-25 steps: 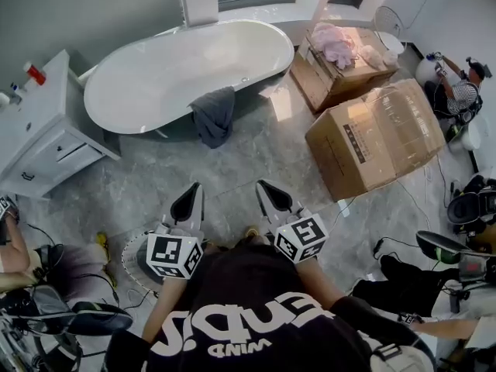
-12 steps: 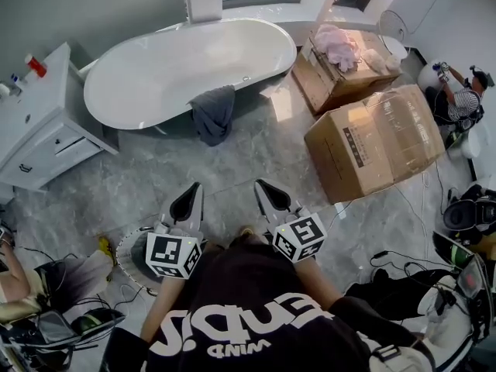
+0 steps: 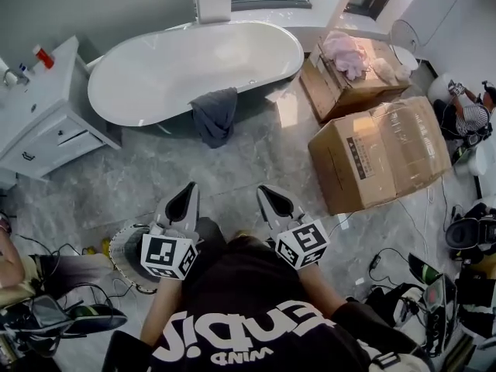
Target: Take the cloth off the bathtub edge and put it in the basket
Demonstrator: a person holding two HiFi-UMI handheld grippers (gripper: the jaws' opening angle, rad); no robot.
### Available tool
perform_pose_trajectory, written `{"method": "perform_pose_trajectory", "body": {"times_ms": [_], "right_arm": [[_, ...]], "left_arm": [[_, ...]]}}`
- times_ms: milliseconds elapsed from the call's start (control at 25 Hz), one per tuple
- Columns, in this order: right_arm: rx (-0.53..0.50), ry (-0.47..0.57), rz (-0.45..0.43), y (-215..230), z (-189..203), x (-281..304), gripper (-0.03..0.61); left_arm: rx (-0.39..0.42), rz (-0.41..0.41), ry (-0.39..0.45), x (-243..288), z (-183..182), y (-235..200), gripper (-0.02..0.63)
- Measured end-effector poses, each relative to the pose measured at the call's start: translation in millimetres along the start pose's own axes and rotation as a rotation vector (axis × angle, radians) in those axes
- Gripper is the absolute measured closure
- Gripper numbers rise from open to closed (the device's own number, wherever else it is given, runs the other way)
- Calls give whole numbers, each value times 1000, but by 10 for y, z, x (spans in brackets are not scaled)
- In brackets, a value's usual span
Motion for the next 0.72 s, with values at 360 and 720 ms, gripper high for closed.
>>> {"method": "perform_pose_trajectory", "body": {"times_ms": [360,720], "right_arm": [[9,28,-2,260,-12,-59,569],[19,8,20,567,-67,93,569]], "left_arm": [[6,-19,14,132,-15,166,618],[-6,0,10,587,-59,141,618]]}}
Point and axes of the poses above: the fingertips, and each gripper's own axes: x forward along the fingers, y to its right, z out of its underside, the point moved 4 cm from there along -x, backward along the fingers, and after that the axes turned 14 degrees about -z, right-handed, at the moved point
